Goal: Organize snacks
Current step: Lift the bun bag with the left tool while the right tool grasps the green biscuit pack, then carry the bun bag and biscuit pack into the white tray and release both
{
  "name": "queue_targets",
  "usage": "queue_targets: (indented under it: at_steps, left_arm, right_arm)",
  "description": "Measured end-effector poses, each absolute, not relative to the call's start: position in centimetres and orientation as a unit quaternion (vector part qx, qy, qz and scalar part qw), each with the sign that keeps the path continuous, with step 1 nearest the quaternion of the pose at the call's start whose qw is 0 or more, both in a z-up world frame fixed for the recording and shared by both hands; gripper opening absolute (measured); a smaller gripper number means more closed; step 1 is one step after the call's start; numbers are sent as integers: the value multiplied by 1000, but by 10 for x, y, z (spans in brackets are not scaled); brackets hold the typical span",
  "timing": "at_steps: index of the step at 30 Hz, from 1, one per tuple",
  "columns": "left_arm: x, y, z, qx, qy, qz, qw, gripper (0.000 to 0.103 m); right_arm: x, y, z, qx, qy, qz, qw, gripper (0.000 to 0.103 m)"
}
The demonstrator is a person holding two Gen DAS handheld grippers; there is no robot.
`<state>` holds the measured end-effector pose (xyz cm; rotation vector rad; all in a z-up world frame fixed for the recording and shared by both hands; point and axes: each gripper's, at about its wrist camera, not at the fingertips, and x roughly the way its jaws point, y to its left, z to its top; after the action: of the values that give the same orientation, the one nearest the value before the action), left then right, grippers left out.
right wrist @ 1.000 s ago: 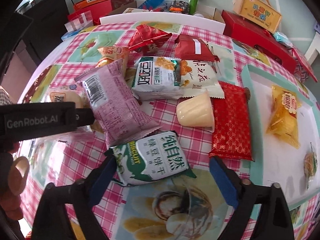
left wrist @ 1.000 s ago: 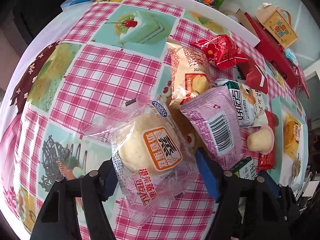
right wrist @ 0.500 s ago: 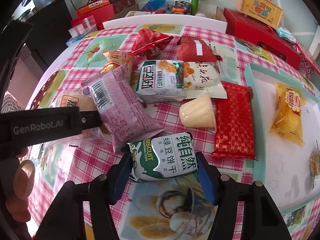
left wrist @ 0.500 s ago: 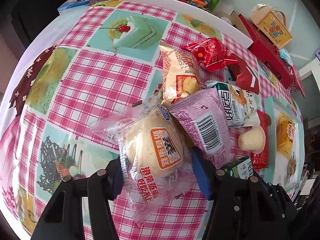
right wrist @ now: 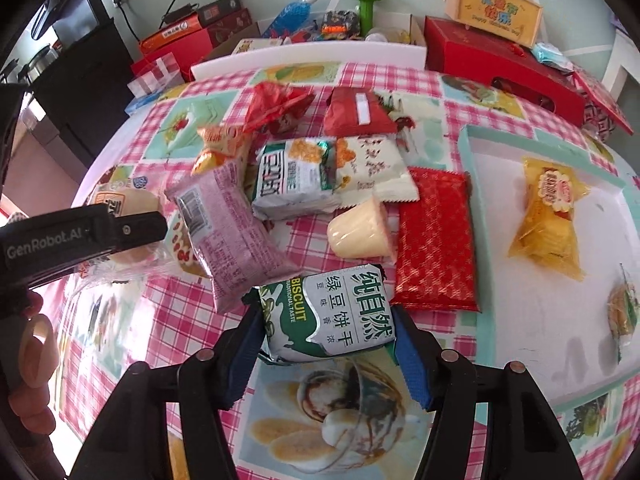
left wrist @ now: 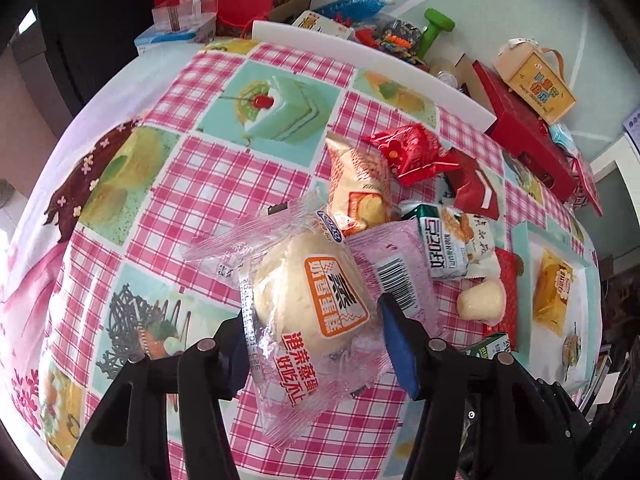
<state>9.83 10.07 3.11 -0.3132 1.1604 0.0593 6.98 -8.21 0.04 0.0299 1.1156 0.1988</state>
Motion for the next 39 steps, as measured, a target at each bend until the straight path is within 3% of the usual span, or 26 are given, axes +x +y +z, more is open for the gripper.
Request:
queue_targets:
  at_steps: [9,28,39]
  left_arm:
    - [89,72,61,-101,499,15,861,59]
    - [76,-78,54,10,494,-149,856,59]
    - [85,-129,44,36,484,-197,852,59]
  right_arm:
    - [62,-118,29,51,495,65,865,65]
    - [44,-290,50,137,455,-160,865,65]
    - [45,-312,36,153,473,-176,849,65]
